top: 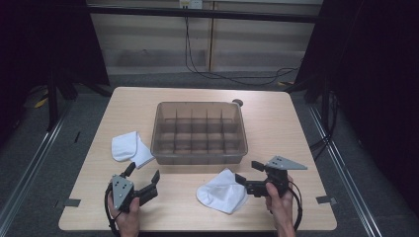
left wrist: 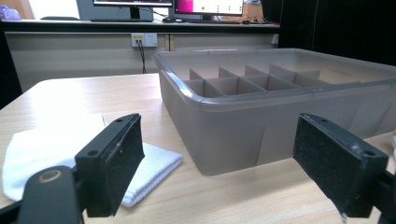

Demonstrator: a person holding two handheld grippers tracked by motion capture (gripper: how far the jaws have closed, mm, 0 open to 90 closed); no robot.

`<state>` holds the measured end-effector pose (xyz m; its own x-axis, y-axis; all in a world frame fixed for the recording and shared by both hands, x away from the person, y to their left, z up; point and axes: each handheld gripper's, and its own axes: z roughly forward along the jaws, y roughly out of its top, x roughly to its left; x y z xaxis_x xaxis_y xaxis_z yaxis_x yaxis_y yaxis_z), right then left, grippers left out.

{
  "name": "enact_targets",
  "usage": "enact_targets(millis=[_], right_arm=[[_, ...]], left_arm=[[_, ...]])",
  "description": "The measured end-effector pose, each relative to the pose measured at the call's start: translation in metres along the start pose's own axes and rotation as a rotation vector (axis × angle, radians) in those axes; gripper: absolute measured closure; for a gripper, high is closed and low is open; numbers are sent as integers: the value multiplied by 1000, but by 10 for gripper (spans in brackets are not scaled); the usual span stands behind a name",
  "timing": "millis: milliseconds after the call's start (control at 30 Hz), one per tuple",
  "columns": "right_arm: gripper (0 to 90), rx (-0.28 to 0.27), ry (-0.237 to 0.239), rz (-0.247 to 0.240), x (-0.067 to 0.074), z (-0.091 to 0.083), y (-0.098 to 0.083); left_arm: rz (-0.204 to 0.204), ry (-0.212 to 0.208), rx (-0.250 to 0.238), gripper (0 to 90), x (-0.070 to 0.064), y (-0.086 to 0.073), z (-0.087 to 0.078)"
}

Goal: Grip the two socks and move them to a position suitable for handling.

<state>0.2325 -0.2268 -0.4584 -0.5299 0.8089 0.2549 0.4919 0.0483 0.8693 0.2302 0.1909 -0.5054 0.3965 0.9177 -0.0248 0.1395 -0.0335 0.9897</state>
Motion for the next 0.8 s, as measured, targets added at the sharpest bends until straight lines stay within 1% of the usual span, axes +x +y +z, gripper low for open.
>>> enact_targets(millis=[33,67,100,167,200,233,300,333,367,400,433,467,500,533,567,600,667,700,733,767,800], right_arm=[[144,-38,-27,18,-7,-4,-6],[144,-38,-27,18,-7,-4,-6],[147,-62,-43,22,-10,-6,-8],[154,-84,-42,32,-15,-10,-14],[157,-103,-68,34,-18,-11,-16],[161,-125,-120,34,-21,-12,-20],[161,-153,-191,32,-25,-13,-25],[160,-177,-220,25,-27,-14,-28],[160,-177,-220,25,-27,-14,-28],[150,-188,-236,22,-30,-14,-31],[137,-203,-273,13,-33,-15,-33],[137,-225,-300,4,-36,-15,-36],[137,-239,-313,8,-39,-16,-38],[136,-258,-326,15,-42,-17,-39],[136,-295,-395,-18,-46,-19,-44],[136,-295,-395,-18,-46,-19,-44],[136,-317,-445,-24,-49,-20,-49],[135,-335,-465,-15,-50,-21,-51],[134,-359,-465,-22,-50,-22,-52],[134,-383,-479,-32,-49,-23,-53],[134,-396,-480,-38,-49,-24,-54]], left_arm=[[1,1,0,158,0,0,0],[1,1,0,158,0,0,0],[-2,1,-1,158,0,0,0],[-3,2,-2,158,0,0,0],[-3,2,-1,158,0,0,0],[-4,2,1,158,0,0,0],[-3,2,2,158,0,0,0],[-3,1,1,158,0,0,0],[-3,1,1,158,0,0,0],[-4,0,1,158,0,0,0],[-4,1,0,158,0,0,0],[-6,2,1,158,0,0,0],[-10,4,0,158,0,0,0],[-6,13,0,158,1,0,0],[-14,12,-3,158,0,0,0],[-18,16,-4,158,0,0,0],[-28,25,7,157,1,0,1],[-36,28,16,155,2,1,2],[-56,18,32,155,4,1,3],[-70,13,39,156,5,2,4],[-76,9,47,157,6,2,5]])
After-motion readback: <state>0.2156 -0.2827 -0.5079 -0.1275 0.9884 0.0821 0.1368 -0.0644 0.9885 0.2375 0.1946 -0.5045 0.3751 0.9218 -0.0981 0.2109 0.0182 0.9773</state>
